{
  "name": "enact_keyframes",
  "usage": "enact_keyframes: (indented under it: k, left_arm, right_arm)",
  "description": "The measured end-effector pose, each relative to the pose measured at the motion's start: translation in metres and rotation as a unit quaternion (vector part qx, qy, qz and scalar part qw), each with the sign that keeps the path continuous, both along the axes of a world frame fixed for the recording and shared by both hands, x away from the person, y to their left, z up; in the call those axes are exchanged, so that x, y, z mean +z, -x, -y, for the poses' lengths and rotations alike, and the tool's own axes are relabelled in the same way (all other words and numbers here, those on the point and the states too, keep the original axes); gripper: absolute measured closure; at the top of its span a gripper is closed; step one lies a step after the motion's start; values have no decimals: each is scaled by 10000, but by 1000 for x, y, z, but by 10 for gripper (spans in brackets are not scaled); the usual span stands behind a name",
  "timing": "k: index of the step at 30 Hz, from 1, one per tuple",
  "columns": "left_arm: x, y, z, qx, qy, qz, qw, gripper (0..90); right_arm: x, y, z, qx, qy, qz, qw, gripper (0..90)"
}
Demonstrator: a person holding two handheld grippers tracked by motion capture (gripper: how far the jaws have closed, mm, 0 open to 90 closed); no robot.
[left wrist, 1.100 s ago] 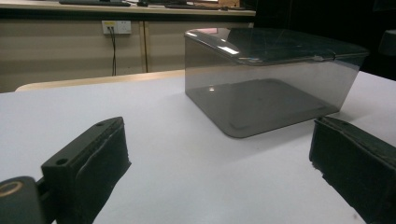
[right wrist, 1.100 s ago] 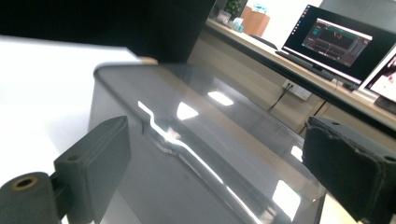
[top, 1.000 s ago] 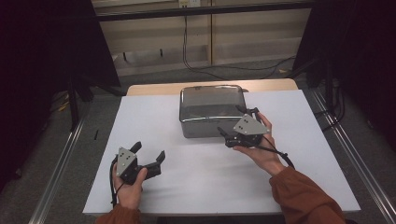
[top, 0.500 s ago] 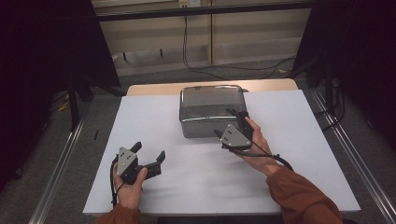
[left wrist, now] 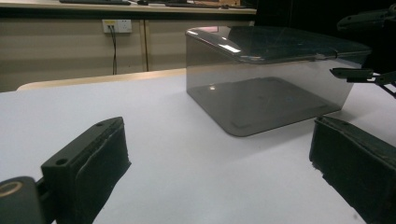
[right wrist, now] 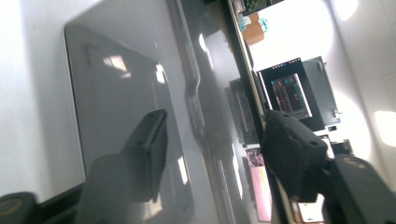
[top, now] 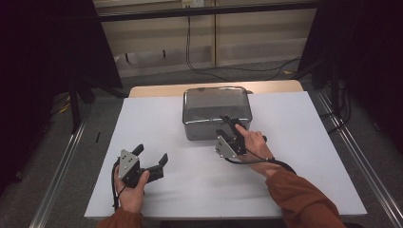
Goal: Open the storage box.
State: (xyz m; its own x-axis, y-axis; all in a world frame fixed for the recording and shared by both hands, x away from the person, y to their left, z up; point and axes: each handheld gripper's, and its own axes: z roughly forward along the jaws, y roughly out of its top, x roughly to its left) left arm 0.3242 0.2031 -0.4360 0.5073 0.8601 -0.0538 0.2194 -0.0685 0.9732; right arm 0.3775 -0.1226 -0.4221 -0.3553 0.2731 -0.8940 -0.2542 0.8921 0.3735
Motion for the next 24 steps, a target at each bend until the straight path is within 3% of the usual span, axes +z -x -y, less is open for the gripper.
enact_keyframes:
  k: [5,12,13,19,24]
  left_arm:
    - [0,0,0,46,-49,13,10000,38]
    - [0,-1,0,50,-80,-40,9999,38]
    - [0,-1,0,56,-75,-40,9999,38]
    - [-1,-1,0,20,-179,-51,9998,43]
    - [0,-1,1,3,-224,-23,9997,41]
  right_arm:
    - [-6,0,-3,-80,312,140,9994,500]
    - [-11,0,-8,-81,533,149,9984,588]
    - [-11,0,-8,-86,620,242,9977,626]
    - [-8,2,-9,-23,522,306,9982,749]
    - [-8,2,-9,17,603,374,9975,765]
